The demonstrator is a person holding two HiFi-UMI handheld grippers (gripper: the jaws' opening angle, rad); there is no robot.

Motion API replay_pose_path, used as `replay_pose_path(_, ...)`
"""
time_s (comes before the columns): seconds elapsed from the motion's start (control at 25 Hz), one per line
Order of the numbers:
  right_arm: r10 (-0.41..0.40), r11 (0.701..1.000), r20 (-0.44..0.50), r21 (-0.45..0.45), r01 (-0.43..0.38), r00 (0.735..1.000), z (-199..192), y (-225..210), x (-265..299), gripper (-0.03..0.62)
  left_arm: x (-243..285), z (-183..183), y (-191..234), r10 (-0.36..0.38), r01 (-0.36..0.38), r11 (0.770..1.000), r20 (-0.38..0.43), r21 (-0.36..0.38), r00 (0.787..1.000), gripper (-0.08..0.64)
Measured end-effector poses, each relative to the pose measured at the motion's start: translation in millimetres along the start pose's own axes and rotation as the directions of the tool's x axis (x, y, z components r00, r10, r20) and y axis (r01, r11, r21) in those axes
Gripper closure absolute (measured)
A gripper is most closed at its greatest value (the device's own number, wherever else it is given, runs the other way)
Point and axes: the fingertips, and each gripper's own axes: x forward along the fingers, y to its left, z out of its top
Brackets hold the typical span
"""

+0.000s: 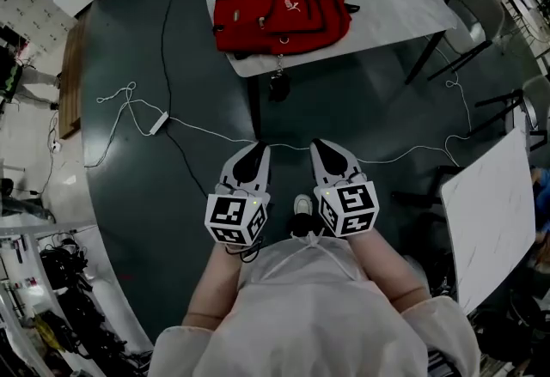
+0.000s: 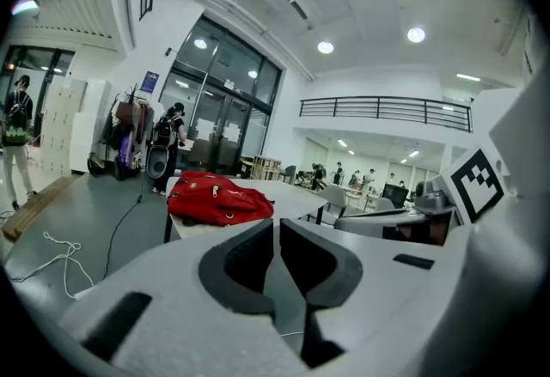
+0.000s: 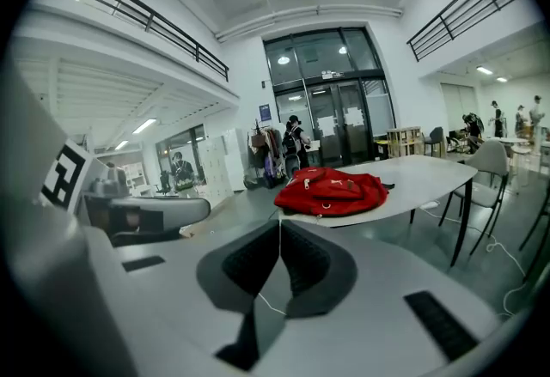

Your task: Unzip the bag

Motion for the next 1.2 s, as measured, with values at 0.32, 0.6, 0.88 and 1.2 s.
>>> replay_pose_path(0.32, 0.050, 0.998, -0.057, 0.036, -0.048, 0.997, 15.2, -54.2, 59.3, 0.564, 74.1, 18.5, 11.3, 0.031, -0.030, 0.999, -0.037, 0.036, 0.999, 0.522)
replay_pose_path(0.6, 0.045, 0.998, -0.102, 0.049, -0.041, 0.994, 17.8, -75.9, 110.6, 0.563, 124.7, 19.9, 45.4, 0.025, -0.024, 0.999, -0.074, 0.025, 0.997, 0.522)
replay_pose_path(0.88, -0.002, 0.997, -0.151, 0.074, 0.014, 0.989, 29.8, -97.7, 179.1, 0.563, 192.6, 38.3, 95.9, -0.046, 0.052, 0.997, -0.112, 0.050, 0.993, 0.522)
replay_pose_path(1.2, -0.046, 0.989, -0.268, 0.120, 0.081, 0.962, 19.0, -117.7, 264.6, 0.563, 269.4, 17.7, 161.5, -0.105, 0.113, 0.993, -0.230, 0.020, 0.967, 0.522)
